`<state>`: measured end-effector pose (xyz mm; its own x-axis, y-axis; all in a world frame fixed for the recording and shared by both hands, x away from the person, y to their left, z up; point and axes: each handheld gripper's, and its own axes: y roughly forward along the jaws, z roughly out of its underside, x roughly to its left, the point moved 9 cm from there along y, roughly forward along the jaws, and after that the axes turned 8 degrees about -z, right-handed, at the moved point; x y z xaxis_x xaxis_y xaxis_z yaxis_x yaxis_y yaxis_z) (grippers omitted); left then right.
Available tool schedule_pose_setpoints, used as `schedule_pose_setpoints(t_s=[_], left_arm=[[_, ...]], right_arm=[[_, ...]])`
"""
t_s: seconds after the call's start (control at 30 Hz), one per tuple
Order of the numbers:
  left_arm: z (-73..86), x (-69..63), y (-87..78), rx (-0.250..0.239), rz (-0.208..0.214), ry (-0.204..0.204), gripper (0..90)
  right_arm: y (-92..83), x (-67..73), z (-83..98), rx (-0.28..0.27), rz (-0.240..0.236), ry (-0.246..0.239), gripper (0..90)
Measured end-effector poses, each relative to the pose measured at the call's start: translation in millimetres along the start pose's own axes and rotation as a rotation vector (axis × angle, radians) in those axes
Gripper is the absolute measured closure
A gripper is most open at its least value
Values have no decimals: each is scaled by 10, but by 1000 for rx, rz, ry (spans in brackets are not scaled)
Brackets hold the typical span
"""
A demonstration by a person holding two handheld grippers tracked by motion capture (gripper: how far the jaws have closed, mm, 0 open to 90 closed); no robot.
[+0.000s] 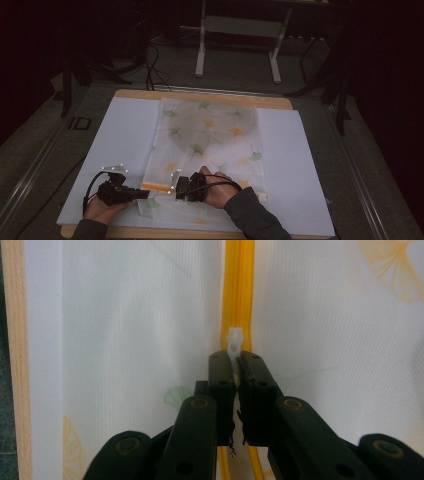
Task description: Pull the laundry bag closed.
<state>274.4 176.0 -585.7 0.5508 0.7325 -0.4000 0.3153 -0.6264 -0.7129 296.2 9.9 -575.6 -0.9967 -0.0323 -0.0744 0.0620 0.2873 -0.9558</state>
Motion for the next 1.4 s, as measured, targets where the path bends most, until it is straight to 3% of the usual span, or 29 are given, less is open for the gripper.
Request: schedule_pose_setpoints(t_s=[0.53,1.4], left_arm=[[5,9,-6,0,0,-7,884],[3,24,-21,-6,-7,-11,885]], right_arm=[[-58,-48,202,40,1,15,852],[-165,-70,438,61,10,42,852]])
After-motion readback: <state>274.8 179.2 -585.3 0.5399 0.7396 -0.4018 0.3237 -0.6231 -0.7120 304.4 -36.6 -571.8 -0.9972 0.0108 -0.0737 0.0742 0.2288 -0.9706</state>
